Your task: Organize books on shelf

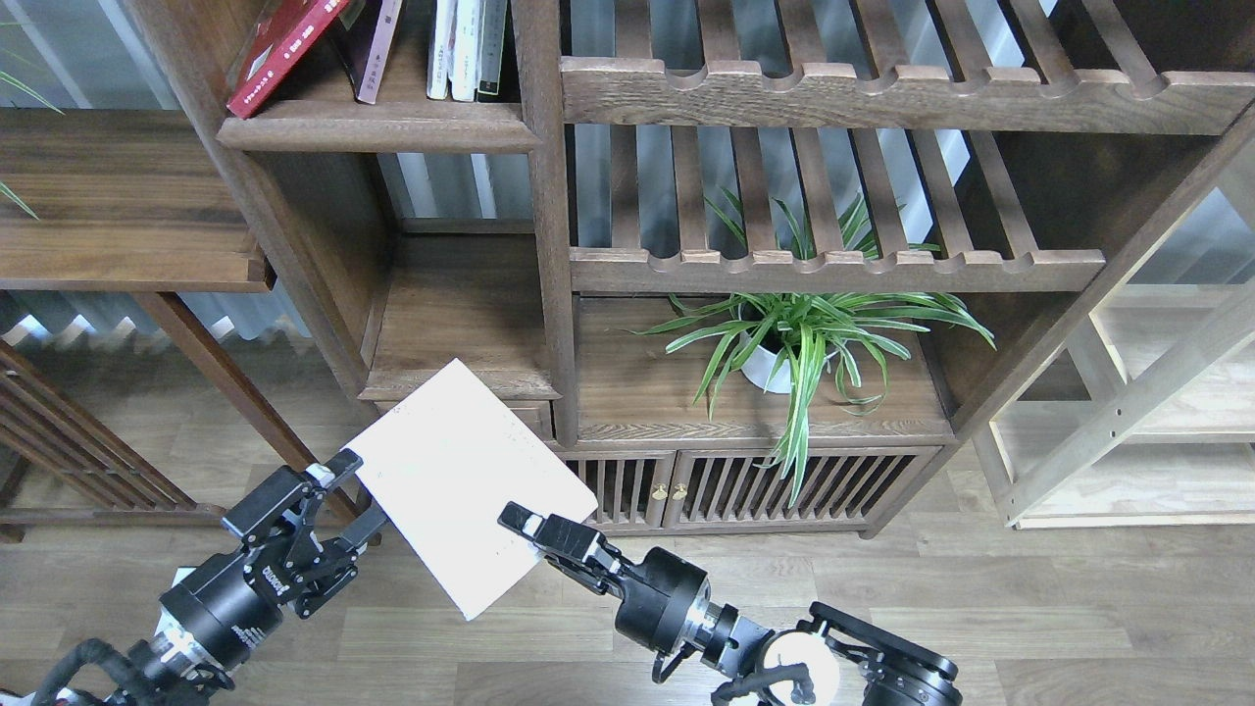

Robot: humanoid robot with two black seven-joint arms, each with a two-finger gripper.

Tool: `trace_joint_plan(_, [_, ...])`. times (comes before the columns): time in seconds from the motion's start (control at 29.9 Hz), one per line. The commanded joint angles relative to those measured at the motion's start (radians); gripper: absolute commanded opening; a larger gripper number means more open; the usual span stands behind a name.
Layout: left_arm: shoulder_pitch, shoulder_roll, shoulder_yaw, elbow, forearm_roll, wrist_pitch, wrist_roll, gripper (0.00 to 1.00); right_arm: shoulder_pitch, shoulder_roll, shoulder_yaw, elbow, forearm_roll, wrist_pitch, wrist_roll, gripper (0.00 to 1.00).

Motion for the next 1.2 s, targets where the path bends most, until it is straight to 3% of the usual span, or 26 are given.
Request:
trace_joint_plan(0.0, [-0.015, -0.013, 0.009, 0.041, 0.027, 0.000, 0.000, 0.98, 0.009, 0.000, -0.009, 0.000, 0.000, 0.000, 0.000, 0.09])
trace_joint_plan(0.37, [-0.050, -0.050, 0.050, 0.075, 0.062, 0.000, 0.000, 0.96, 0.023, 0.000, -0.028, 0.002, 0.000, 0.000, 0.000, 0.06])
trace_joint_plan(0.74, [-0.101, -0.050, 0.050, 0.074, 0.071, 0.000, 0.000, 0.65, 0.023, 0.000, -0.042, 0.003, -0.003, 0.000, 0.001, 0.06])
trace_joint_plan(1.0, [-0.101, -0.044, 0.052, 0.074, 0.137, 0.000, 0.000, 0.58, 0.023, 0.000, -0.040, 0.003, -0.005, 0.000, 0.001, 0.06])
trace_joint_plan(1.17, [-0.096, -0.043, 0.044, 0.075, 0.136, 0.000, 0.000, 0.45, 0.021, 0.000, -0.040, 0.003, -0.005, 0.000, 0.003, 0.06])
